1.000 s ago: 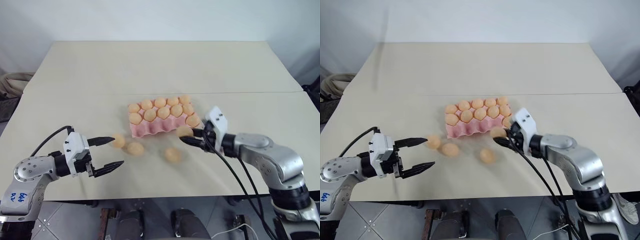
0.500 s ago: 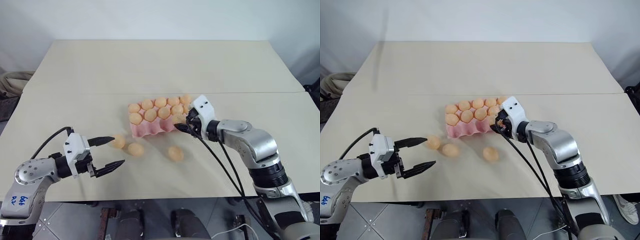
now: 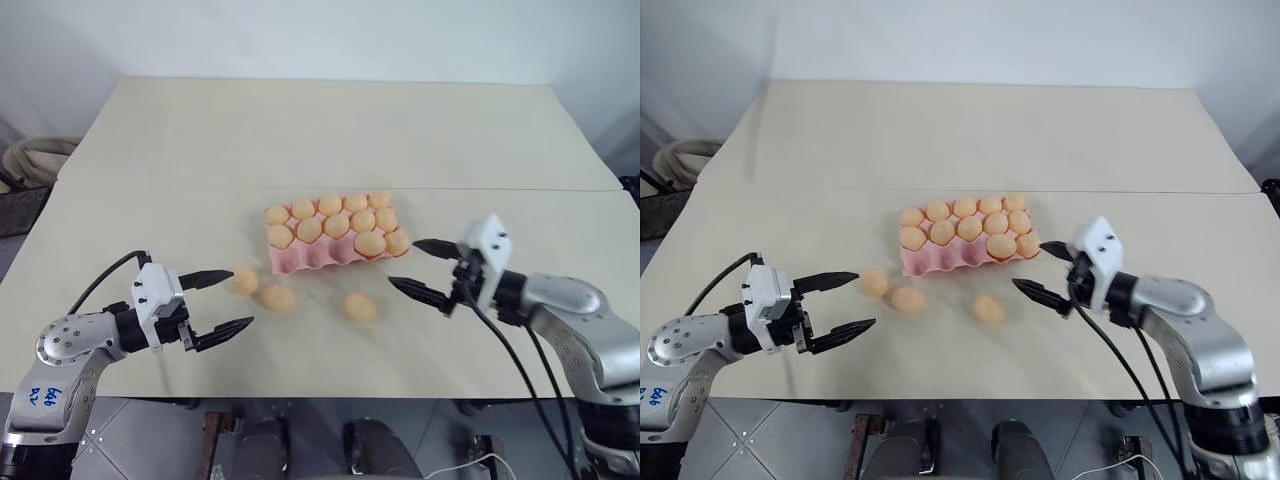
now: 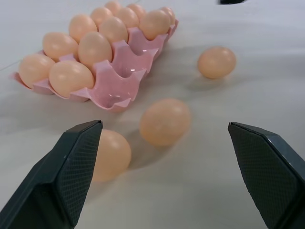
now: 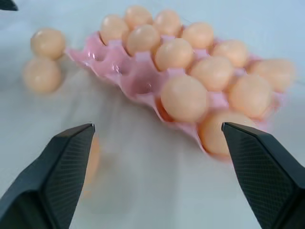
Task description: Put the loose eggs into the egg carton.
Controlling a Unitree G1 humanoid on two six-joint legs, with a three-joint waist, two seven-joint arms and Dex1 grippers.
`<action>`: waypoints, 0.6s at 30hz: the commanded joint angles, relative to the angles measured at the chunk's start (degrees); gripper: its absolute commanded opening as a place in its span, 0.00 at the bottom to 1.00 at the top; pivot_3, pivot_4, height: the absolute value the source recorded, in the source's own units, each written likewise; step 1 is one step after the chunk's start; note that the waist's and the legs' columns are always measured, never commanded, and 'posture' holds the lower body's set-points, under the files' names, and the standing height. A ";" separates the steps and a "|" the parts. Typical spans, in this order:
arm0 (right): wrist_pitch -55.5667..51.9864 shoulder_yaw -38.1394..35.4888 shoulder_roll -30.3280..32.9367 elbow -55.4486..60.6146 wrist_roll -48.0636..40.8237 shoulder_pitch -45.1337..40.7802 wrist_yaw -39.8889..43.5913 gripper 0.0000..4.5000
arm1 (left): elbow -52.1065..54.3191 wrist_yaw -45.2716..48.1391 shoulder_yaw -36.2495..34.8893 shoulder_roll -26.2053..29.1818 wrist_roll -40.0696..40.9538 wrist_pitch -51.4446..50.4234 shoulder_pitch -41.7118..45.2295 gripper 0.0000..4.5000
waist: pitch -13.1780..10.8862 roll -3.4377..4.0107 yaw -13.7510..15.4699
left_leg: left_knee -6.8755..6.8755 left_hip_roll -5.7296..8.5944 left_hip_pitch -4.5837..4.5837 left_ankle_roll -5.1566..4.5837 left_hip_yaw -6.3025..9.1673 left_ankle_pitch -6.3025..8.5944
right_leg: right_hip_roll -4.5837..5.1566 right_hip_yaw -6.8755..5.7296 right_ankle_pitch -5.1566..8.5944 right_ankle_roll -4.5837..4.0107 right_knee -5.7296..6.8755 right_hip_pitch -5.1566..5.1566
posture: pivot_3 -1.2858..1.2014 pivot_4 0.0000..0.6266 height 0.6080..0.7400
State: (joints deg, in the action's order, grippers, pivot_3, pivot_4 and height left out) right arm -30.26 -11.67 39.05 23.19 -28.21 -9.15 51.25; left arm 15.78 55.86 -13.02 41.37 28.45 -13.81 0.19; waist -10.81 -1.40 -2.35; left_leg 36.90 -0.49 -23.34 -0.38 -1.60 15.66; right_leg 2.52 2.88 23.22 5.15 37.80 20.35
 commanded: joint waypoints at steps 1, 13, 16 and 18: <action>9.12 -7.34 2.19 -1.20 -2.26 7.73 8.46 0.99 | -1.47 0.89 -0.29 0.24 1.19 -0.43 1.85 1.00 | 0.00 0.00 0.21 | 0.00 0.00 0.08 0.00 0.01 0.00 | -0.01 -0.02 0.00 0.00 -0.02 -0.10 | 0.52 0.24 1.00; 10.61 -1.78 2.56 0.99 -4.17 9.11 9.98 0.99 | -3.84 2.60 -0.10 0.56 1.32 -1.60 5.03 1.00 | -0.02 0.02 -0.75 | -0.06 -0.06 1.00 0.02 0.03 -0.02 | -0.01 0.03 -0.04 -0.03 -0.09 -1.00 | 0.52 0.24 1.00; -2.59 6.10 3.31 6.04 -3.95 3.51 2.41 0.99 | -3.01 2.94 -0.68 0.86 1.48 -1.77 3.80 1.00 | -0.02 0.02 -0.96 | -0.12 -0.06 0.90 0.05 0.01 0.00 | -0.01 0.05 -0.04 -0.03 -0.14 -0.85 | 0.52 0.24 1.00; -7.56 10.19 2.32 7.10 -2.60 0.00 -1.89 0.99 | -2.75 2.83 -0.94 0.87 1.26 -1.53 3.31 1.00 | -0.02 0.02 -1.01 | -0.19 -0.10 0.88 0.07 -0.03 0.01 | -0.01 0.08 -0.03 -0.04 -0.14 -0.76 | 0.52 0.24 1.00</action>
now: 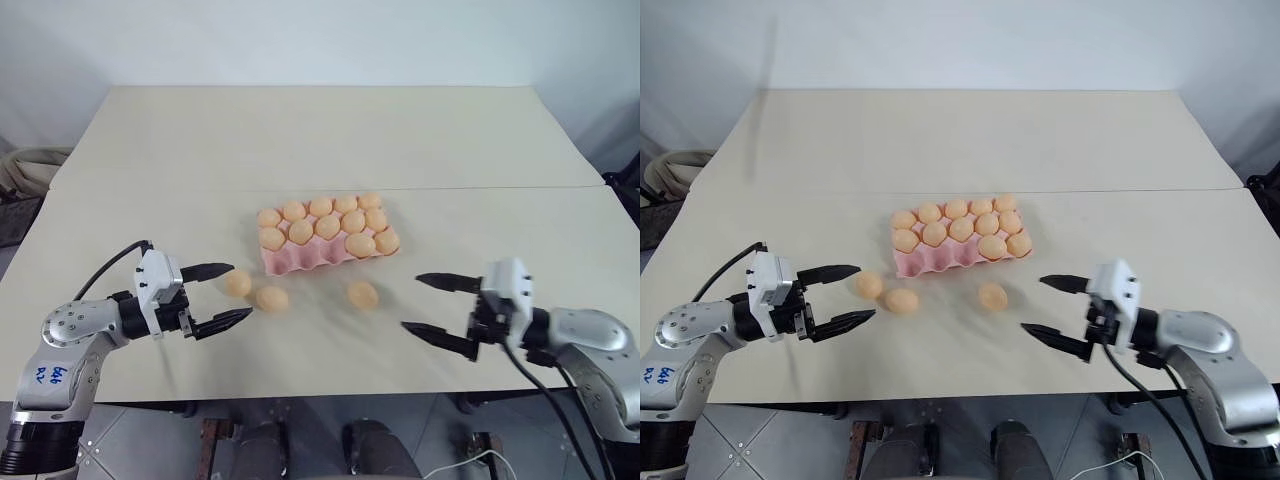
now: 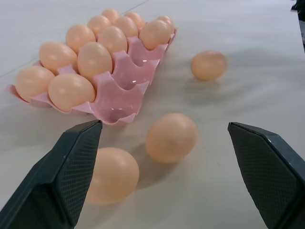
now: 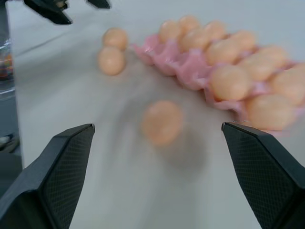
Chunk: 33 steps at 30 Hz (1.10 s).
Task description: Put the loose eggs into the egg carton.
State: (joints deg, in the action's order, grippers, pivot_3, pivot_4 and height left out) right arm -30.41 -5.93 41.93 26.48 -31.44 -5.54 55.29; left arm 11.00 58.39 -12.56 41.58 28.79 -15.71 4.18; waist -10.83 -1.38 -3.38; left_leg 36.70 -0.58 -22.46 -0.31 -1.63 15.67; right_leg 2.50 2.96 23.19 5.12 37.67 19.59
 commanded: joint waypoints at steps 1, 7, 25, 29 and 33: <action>-9.15 6.49 -0.89 3.92 1.79 -5.06 -7.67 0.99 | 2.12 0.30 -1.47 0.72 0.81 0.49 -0.94 1.00 | 0.00 0.00 0.16 | -0.05 0.00 0.00 0.02 0.01 -0.01 | 0.00 0.00 0.01 -0.02 0.01 0.03 | 0.52 0.24 1.00; -15.89 15.39 -6.17 -1.63 8.27 -12.89 -17.08 0.99 | 3.48 -0.08 -1.79 0.68 0.89 0.36 -2.33 1.00 | 0.00 0.00 0.37 | -0.32 0.03 -0.06 0.05 0.02 -0.03 | 0.03 -0.03 0.03 -0.05 -0.22 0.09 | 0.52 0.24 1.00; -16.21 12.29 -10.32 -2.75 5.40 -18.02 -15.57 0.57 | 6.74 -2.14 -3.55 0.09 1.49 -0.34 -5.76 1.00 | 0.00 0.00 0.06 | -0.24 0.03 -0.75 0.08 -0.06 -0.19 | 0.03 -0.13 0.01 -0.06 0.20 0.94 | 0.52 0.24 1.00; -18.64 12.59 -13.42 -4.25 4.14 -22.79 -16.97 0.57 | 6.88 -2.49 -3.74 -0.04 1.49 -0.23 -6.19 1.00 | 0.00 0.00 -0.07 | -0.24 0.02 -0.69 0.13 -0.03 -0.29 | 0.02 -0.15 -0.02 -0.11 0.31 0.94 | 0.52 0.24 1.00; -18.74 15.96 -15.92 -10.77 9.27 -28.34 -20.77 0.57 | 7.22 -3.06 -3.66 -0.29 1.43 -0.17 -6.51 1.00 | 0.01 -0.01 0.00 | -0.24 0.03 -0.71 0.13 -0.03 -0.30 | 0.04 -0.15 -0.02 -0.12 0.29 0.96 | 0.52 0.24 1.00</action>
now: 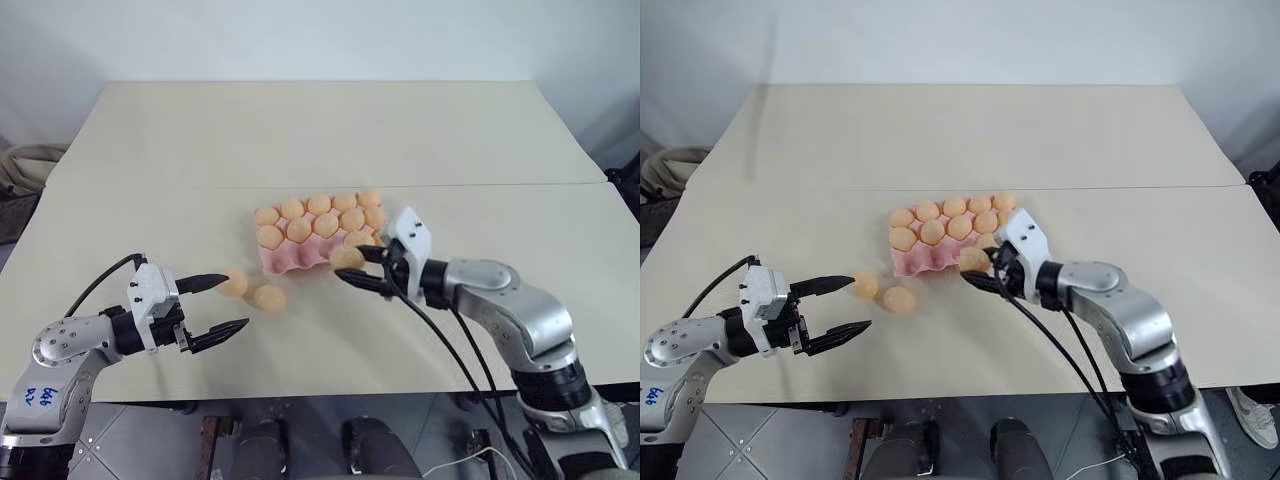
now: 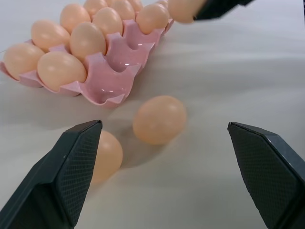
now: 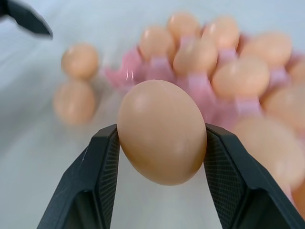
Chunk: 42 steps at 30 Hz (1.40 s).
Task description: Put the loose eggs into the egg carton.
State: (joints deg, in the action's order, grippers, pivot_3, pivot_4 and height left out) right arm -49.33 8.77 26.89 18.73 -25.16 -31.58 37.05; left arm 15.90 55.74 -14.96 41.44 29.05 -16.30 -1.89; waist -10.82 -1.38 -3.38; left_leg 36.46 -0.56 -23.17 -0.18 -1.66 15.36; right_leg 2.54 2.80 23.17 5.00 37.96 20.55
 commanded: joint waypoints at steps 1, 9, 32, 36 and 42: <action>0.52 1.93 -1.47 -4.96 4.41 -3.34 -3.59 0.57 | 2.43 -0.56 -1.26 -0.23 1.16 0.44 -0.50 1.00 | 0.00 0.00 0.00 | 0.00 0.00 0.00 0.00 0.00 0.00 | 0.00 0.00 0.00 0.00 0.00 0.00 | 0.52 0.24 1.00; -1.20 2.39 -4.32 -8.09 6.57 -6.00 -5.90 0.70 | 3.27 -1.55 -1.75 -0.43 1.32 0.43 -1.22 1.00 | 0.00 0.00 0.09 | -0.07 0.00 -0.04 0.00 -0.01 0.00 | 0.00 -0.05 0.00 0.00 0.02 0.06 | 0.52 0.24 1.00; 32.94 -21.71 8.52 3.92 -9.26 25.49 25.44 0.99 | -1.37 -1.29 -3.28 -0.20 0.38 2.06 -0.18 1.00 | 0.00 -0.01 0.11 | -0.10 -0.02 0.20 0.00 -0.01 -0.10 | 0.00 -0.14 -0.04 -0.06 -0.02 -0.20 | 0.52 0.24 1.00; 35.80 -20.48 9.90 3.00 -8.37 27.44 28.55 0.99 | -2.32 -0.65 -3.42 0.19 0.16 2.58 -0.08 1.00 | 0.00 -0.01 0.26 | -0.06 -0.02 0.25 0.00 0.02 -0.15 | 0.00 -0.16 -0.07 -0.09 -0.02 -0.29 | 0.52 0.24 1.00; 37.50 -19.11 13.11 3.82 -8.60 28.00 34.26 0.99 | -6.08 0.95 -4.75 2.78 -0.70 3.23 -0.22 1.00 | 0.00 -0.01 0.23 | -0.09 -0.02 0.24 0.00 0.04 -0.15 | 0.00 -0.18 -0.08 -0.09 -0.05 -0.27 | 0.52 0.24 1.00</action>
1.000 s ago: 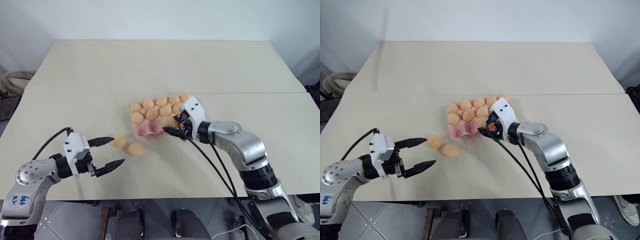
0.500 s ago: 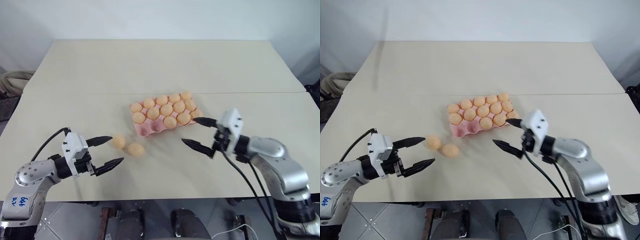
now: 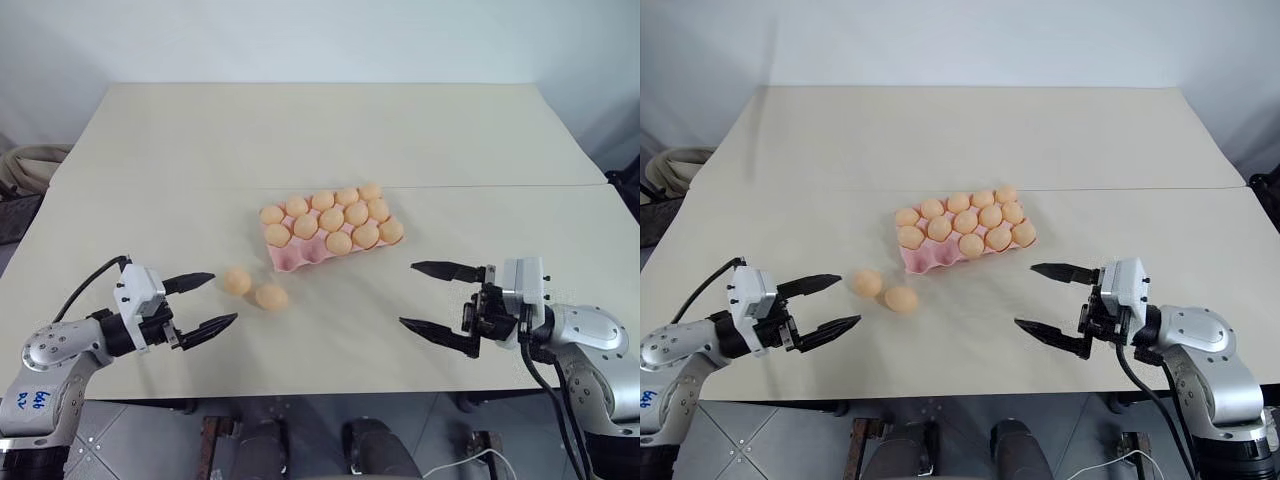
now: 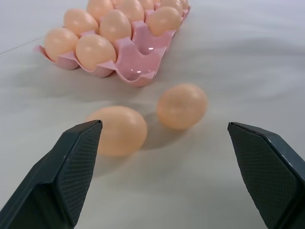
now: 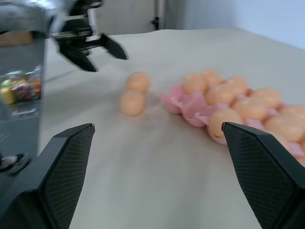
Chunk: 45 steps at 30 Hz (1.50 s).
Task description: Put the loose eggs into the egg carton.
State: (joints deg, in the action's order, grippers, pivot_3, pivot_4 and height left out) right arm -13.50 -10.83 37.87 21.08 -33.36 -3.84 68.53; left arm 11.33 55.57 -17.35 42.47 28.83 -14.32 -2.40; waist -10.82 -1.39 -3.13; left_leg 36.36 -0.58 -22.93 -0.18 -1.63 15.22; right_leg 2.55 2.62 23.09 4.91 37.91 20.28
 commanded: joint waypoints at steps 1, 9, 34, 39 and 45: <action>1.87 0.75 2.61 1.46 -0.29 0.19 3.25 0.99 | -2.30 1.39 -2.44 2.27 -0.75 1.53 0.37 1.00 | 0.00 0.00 -0.01 | 0.00 0.00 0.00 0.00 0.01 0.00 | 0.00 -0.01 0.00 0.00 0.00 0.00 | 0.52 0.24 1.00; 1.90 1.26 2.66 2.23 -0.73 1.25 1.86 0.99 | -6.97 0.58 0.80 3.14 -5.72 5.02 4.33 1.00 | 0.00 0.00 0.29 | 0.01 0.00 -0.02 0.00 0.04 0.00 | 0.03 -0.03 0.00 0.00 -0.03 0.00 | 0.52 0.24 1.00; 1.16 2.48 2.21 4.96 -1.24 2.54 -3.30 1.00 | -36.41 1.60 16.46 -6.04 -18.07 18.39 30.78 0.72 | 0.00 -0.01 1.50 | 0.82 0.00 -0.26 -0.09 0.10 0.04 | 0.00 -0.12 -0.06 0.09 0.45 0.05 | 0.52 0.24 1.00; 1.18 2.84 2.07 5.39 -1.29 3.10 -4.06 1.00 | -37.13 1.34 16.40 -6.92 -17.60 17.92 30.52 0.39 | 0.00 0.00 1.49 | 0.84 0.00 -0.23 -0.05 0.13 0.01 | -0.01 -0.13 -0.06 0.09 0.62 0.07 | 0.52 0.24 1.00; 0.82 2.65 2.63 6.06 -1.36 4.46 -4.51 1.00 | -31.67 2.31 9.38 -7.42 -9.10 15.44 29.17 0.39 | 0.00 -0.01 1.45 | 0.85 0.00 -0.24 -0.06 0.14 0.00 | 0.00 -0.15 -0.06 0.09 0.61 0.07 | 0.52 0.24 1.00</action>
State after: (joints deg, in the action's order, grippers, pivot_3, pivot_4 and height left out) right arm -12.76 -7.41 40.26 24.77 -33.45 0.31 64.24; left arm -24.24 57.11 -4.92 34.37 16.13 1.72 26.96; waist -10.82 -1.40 -1.68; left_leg 37.20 -0.58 -23.17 -0.23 -1.49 15.22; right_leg 2.54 2.47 23.03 5.00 38.52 20.36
